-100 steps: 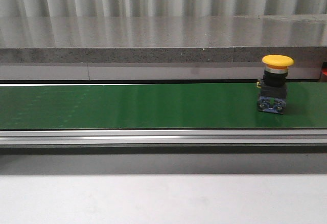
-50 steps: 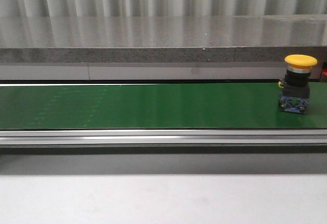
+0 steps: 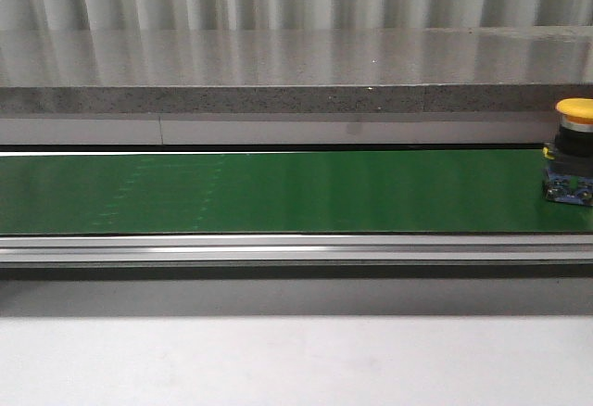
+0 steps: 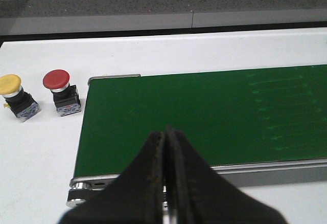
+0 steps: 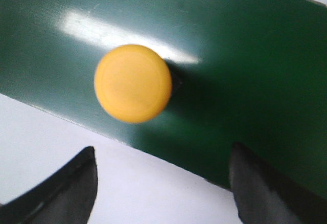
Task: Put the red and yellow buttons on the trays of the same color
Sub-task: 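Lower the right gripper and grasp the yellow button at the belt end, then move the yellow button into the yellow tray and open the right gripper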
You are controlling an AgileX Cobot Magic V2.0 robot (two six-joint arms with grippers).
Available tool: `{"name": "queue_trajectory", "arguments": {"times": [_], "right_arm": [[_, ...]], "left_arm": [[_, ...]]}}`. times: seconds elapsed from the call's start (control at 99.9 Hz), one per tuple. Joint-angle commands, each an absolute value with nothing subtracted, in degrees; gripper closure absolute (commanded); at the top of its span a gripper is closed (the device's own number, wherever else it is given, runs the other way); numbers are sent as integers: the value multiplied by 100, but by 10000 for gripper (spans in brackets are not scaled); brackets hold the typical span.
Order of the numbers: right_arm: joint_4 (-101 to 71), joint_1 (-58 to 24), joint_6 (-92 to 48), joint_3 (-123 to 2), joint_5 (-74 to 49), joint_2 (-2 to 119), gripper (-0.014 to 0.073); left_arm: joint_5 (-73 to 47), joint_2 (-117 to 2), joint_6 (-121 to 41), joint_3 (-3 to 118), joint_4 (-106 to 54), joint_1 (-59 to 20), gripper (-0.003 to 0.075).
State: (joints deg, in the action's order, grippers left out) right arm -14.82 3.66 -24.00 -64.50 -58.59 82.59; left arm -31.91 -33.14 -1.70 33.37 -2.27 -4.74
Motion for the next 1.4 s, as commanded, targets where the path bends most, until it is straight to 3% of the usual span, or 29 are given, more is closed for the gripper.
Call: {"name": "queue_trajectory", "arguments": {"times": [0.0, 0.44, 0.54, 0.711, 0.801, 1.041, 1.391], "right_arm": [[-1773, 369, -2578, -6588, -5599, 8232, 51], [-1895, 369, -2584, -6588, -4815, 8691, 66], [-1895, 369, -2519, -6588, -4819, 8735, 151], [-1895, 375, -2218, -6588, -4852, 8767, 387], [-1895, 396, -2147, -6588, -4918, 8767, 446], [-1761, 642, -1789, -6588, -5241, 8467, 447], [-786, 1810, -353, -6541, -5637, 7562, 449]], "left_arm": [[-2799, -3318, -150, 3507, -280, -515, 740], [-2799, -3318, -150, 3507, -280, -515, 740], [-2799, -3318, -150, 3507, -280, -515, 740], [-2799, -3318, -150, 3507, -280, -515, 740], [-2799, -3318, -150, 3507, -280, -515, 740], [-2799, -3318, -150, 3507, -280, -515, 740], [-2799, -3318, -150, 3507, -280, -515, 740]]}}
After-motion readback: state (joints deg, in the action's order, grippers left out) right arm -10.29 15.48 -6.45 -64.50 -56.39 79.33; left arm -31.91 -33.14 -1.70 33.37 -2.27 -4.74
